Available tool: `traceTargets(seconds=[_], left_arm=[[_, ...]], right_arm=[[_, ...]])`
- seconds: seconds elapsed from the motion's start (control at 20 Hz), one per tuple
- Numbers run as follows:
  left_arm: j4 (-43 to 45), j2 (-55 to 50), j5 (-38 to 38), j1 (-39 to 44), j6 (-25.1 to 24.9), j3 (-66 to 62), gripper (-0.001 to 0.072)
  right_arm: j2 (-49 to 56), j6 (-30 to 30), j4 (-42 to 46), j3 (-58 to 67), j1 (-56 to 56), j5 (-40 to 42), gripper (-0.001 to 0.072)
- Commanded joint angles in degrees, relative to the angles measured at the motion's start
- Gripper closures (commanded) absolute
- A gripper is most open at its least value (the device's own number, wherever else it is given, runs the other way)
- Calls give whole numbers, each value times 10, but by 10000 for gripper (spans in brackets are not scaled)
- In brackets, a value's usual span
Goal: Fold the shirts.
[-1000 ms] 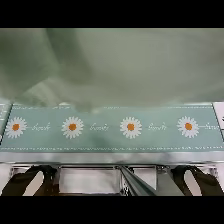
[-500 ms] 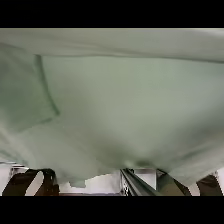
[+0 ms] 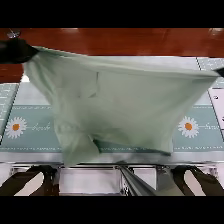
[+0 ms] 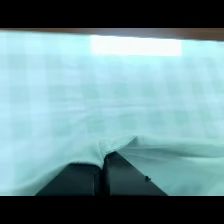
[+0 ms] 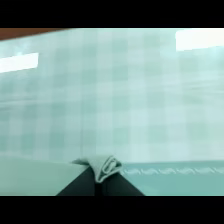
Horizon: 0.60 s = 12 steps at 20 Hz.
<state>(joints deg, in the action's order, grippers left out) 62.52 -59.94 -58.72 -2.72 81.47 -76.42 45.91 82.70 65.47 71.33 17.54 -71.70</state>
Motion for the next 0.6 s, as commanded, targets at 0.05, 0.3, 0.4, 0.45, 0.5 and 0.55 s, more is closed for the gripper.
traceTargets(seconds=[0.05, 0.3, 0.4, 0.45, 0.5, 0.55], left_arm=[[-11, -156, 193, 42, 34, 8, 686], [-14, -278, 268, 62, 119, -31, 686], [-42, -311, 248, 62, 134, -34, 685], [-48, -323, 238, 63, 134, -34, 686], [-49, -333, 227, 63, 134, -34, 686], [-49, -341, 218, 63, 134, -34, 686]], right_arm=[[192, -65, -113, -12, 0, 140, 693], [409, -66, -154, 94, -31, 192, 693], [480, -23, -158, 150, -34, 177, 693], [507, -5, -162, 172, -33, 164, 693], [526, -1, -162, 188, -34, 149, 693], [536, -1, -166, 193, -34, 138, 693]])
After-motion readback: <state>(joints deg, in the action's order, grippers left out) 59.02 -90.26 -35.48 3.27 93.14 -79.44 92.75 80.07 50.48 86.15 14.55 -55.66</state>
